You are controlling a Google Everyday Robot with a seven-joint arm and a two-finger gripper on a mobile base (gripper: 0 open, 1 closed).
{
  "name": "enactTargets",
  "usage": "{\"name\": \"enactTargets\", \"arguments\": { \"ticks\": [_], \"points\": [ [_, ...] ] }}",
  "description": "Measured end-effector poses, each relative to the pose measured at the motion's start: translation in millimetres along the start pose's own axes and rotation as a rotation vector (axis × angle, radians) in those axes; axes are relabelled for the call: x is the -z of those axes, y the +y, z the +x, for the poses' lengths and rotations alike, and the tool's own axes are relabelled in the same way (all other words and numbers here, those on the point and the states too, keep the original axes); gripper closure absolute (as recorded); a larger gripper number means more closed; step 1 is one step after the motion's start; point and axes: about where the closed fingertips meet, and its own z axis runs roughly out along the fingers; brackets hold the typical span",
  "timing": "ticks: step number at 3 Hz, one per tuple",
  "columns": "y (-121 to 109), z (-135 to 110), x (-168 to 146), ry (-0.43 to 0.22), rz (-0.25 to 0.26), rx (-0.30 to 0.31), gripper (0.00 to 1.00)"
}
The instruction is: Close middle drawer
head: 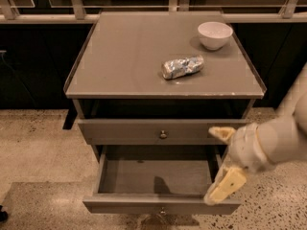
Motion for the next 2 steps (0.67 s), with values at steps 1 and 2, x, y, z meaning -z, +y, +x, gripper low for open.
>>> {"name": "enactTargets", "arguments": {
  "ticks": [1, 2],
  "points": [
    [6.7, 15.8, -44.5, -0.072, -0.045, -0.088, 0.19],
    [6.6, 16.0, -44.3, -0.071, -0.045, -0.088, 0.42]
  ]
}}
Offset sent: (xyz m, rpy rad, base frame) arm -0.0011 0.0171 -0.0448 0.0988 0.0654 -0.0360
